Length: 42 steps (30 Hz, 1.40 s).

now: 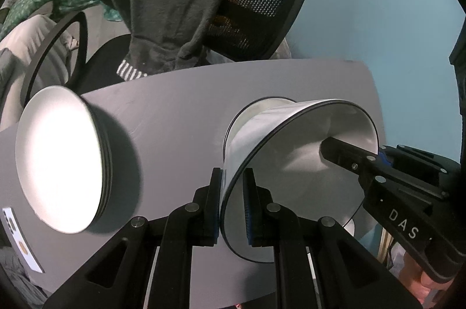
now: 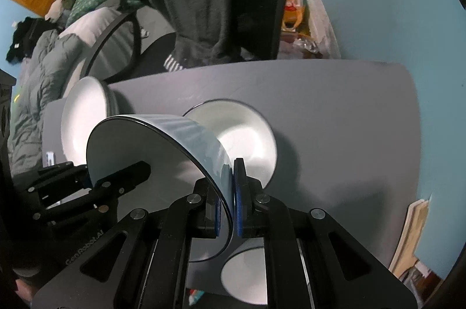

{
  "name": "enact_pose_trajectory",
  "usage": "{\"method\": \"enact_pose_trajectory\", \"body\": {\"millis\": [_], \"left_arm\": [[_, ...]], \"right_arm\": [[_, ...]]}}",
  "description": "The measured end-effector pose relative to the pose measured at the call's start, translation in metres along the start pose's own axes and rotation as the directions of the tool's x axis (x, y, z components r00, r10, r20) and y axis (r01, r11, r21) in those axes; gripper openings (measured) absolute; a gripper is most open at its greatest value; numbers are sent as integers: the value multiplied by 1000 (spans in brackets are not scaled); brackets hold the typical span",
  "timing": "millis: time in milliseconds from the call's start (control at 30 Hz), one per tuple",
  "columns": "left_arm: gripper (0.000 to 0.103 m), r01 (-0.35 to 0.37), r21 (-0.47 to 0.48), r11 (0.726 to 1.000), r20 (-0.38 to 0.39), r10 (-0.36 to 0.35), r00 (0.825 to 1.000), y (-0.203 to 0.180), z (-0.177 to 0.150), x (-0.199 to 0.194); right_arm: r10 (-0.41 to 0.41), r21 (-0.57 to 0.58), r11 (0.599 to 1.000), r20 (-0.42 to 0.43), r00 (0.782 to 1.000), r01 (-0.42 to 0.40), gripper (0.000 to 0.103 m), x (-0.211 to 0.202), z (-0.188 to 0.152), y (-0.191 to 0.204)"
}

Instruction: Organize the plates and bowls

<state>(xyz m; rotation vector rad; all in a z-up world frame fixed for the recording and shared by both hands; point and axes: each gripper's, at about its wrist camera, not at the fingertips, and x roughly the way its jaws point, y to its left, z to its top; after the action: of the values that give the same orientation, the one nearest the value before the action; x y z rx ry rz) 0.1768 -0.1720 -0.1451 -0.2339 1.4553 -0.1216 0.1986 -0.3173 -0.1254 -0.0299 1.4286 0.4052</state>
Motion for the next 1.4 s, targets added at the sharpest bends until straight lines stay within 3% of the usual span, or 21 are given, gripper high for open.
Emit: {"method": "enact_pose_trajectory", "body": {"millis": [400, 567, 700, 1100, 1167, 1233, 1300, 1400], "left_arm": [[12, -54, 36, 998, -54, 56, 997, -4, 18, 34], [12, -89, 81, 993, -46, 93, 995, -8, 18, 36], [12, -68, 60, 996, -64, 71, 995, -2, 21, 39], [14, -95, 67, 993, -36, 98, 995, -1, 19, 27], [16, -100, 74, 992, -25, 102, 994, -1, 16, 22], [22, -99, 84, 991, -9, 101, 995, -2, 14, 16], [35, -91, 98, 991, 11, 90, 996, -3, 10, 9], [35, -82, 135, 987, 43, 77, 996, -5, 2, -2]], "right_arm": [[8, 49, 999, -57, 998, -6, 8, 23, 10, -24], [-21, 48, 999, -71, 997, 25, 8, 27, 10, -27], [-36, 56, 998, -79, 996, 41, 11, 24, 11, -32], [-64, 20, 998, -58, 996, 65, 13, 11, 15, -30], [-87, 3, 996, -38, 996, 87, 18, 3, 13, -26], [-100, -7, 995, -21, 995, 100, 30, -3, 11, -23], [-115, -22, 993, -5, 993, 115, 32, -9, 9, -19], [-127, -39, 991, 14, 992, 127, 38, -19, 5, -15]]}}
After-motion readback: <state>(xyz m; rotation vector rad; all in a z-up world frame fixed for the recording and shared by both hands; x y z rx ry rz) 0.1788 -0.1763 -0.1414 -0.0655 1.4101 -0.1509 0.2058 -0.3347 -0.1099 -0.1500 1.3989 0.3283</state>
